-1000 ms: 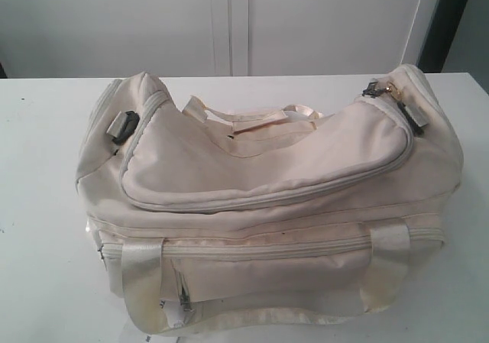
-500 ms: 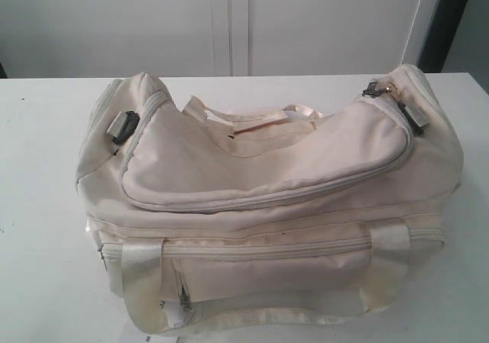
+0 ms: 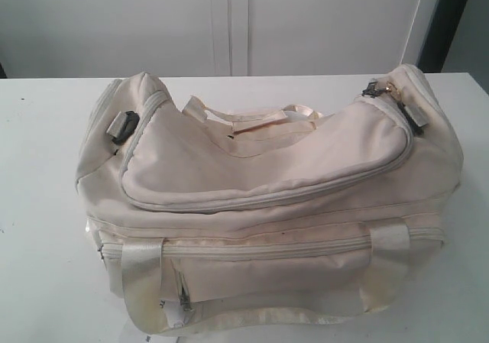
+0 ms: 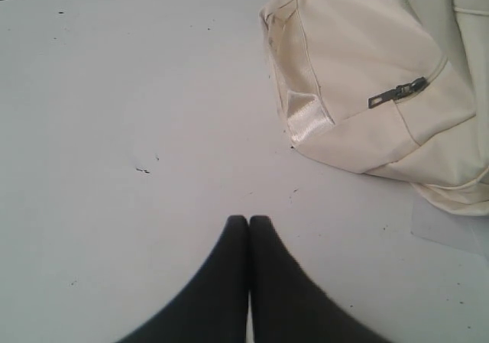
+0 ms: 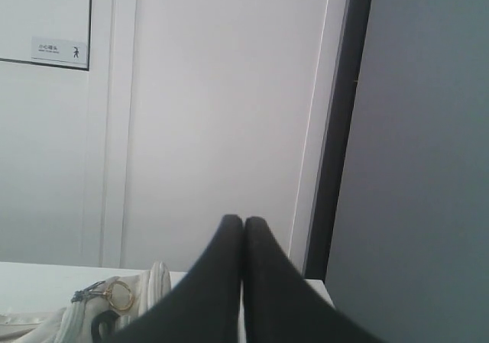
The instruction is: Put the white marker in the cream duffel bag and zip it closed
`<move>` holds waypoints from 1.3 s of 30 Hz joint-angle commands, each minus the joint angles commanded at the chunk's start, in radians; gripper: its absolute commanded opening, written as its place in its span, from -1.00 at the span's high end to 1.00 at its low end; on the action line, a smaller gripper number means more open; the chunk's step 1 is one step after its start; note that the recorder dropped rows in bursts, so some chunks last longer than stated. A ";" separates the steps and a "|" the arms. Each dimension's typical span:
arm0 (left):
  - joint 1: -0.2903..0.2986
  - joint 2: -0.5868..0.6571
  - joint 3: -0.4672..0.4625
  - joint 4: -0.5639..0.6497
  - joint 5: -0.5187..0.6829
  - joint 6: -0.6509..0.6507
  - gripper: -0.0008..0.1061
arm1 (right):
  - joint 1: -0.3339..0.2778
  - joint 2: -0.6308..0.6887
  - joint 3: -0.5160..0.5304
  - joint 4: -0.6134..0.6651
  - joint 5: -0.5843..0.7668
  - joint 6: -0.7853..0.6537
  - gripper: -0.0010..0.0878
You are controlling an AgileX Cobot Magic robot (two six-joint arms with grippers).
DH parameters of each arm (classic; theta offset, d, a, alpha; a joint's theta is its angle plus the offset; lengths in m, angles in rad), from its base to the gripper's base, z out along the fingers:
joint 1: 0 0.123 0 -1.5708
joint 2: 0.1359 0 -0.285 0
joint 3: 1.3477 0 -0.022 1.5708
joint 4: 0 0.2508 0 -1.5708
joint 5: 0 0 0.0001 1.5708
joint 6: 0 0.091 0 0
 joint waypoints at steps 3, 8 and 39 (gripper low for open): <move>0.000 0.000 0.000 0.000 0.000 0.000 0.99 | 0.000 0.000 0.000 0.000 0.000 0.035 0.98; 0.000 0.000 0.000 0.000 0.000 0.000 0.99 | 0.000 0.000 0.014 0.000 0.002 0.041 0.98; 0.000 0.000 0.000 0.000 0.000 0.000 0.99 | 0.000 -0.130 0.348 0.000 -0.010 0.030 0.98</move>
